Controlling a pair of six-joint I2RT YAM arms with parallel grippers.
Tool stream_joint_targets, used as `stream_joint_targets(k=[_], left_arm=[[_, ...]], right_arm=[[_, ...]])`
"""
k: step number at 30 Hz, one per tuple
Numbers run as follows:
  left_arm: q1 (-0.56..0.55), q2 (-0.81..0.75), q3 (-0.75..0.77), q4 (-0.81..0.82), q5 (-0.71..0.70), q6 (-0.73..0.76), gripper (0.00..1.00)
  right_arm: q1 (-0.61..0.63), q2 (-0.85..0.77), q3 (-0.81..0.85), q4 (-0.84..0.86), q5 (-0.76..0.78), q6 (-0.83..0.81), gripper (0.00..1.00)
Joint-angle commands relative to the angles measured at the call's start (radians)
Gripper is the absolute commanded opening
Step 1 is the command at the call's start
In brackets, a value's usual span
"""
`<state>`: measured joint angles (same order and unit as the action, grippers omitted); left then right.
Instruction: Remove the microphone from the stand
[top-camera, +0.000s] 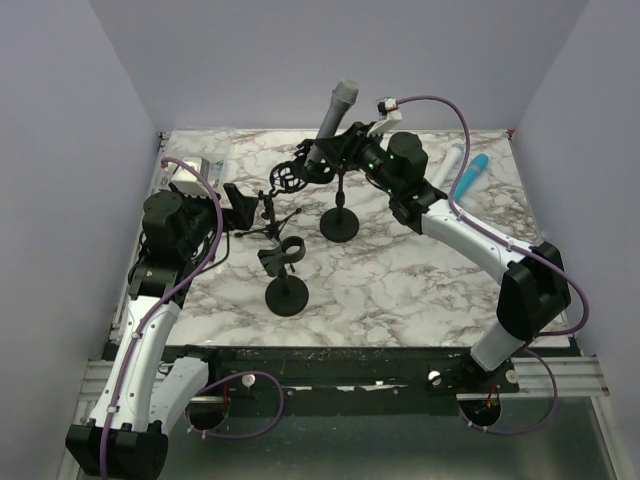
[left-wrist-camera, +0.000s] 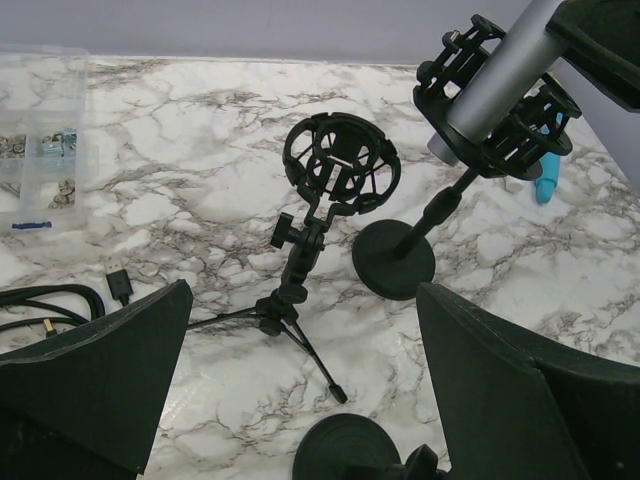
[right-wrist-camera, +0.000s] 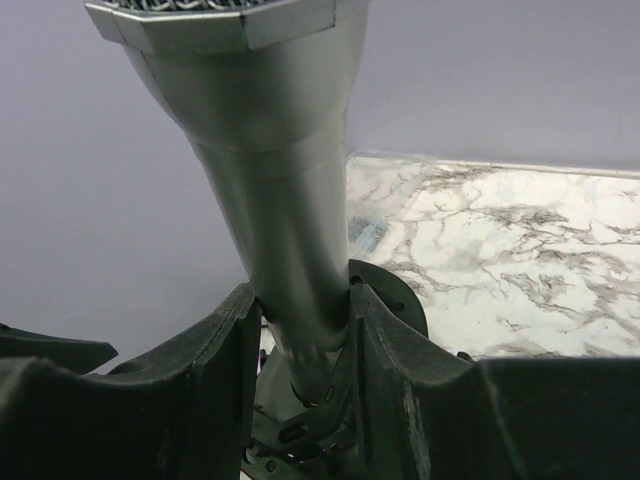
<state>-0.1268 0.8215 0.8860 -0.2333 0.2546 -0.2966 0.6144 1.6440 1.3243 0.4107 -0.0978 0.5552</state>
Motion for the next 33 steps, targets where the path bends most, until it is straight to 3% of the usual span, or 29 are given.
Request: stream_joint_targets(k=[1,7,14,25,33], left_arm=[[-0.007,-0.001,0.007,0.016,0.025,-0.001,0.99],[-0.007,-0.002,0.007,0.017,0.025,-0.001,0.99],[-0.007,-0.002,0.007,0.016,0.026,-0.001,0.99],[-0.012,-0.005,0.008,0.016,0.025,-0.004,0.99],[-0.023,0.006,0.007,0.019,0.034,-0.007,0.99]], right_arm=[[0.008,-0.021,0.052,0.043,0.015,-0.015,0.11],[0.008,-0.035,0.099,0.027,0.037,-0.020,0.01],[0.008,-0.078,0.154,-0.019,0.093,-0.079,0.01],[0.007,-0.211,0.123,-0.122,0.527,-0.330,0.01],[-0.051,-0.248,-0.022,-0.147,0.819,-0.524,0.01]])
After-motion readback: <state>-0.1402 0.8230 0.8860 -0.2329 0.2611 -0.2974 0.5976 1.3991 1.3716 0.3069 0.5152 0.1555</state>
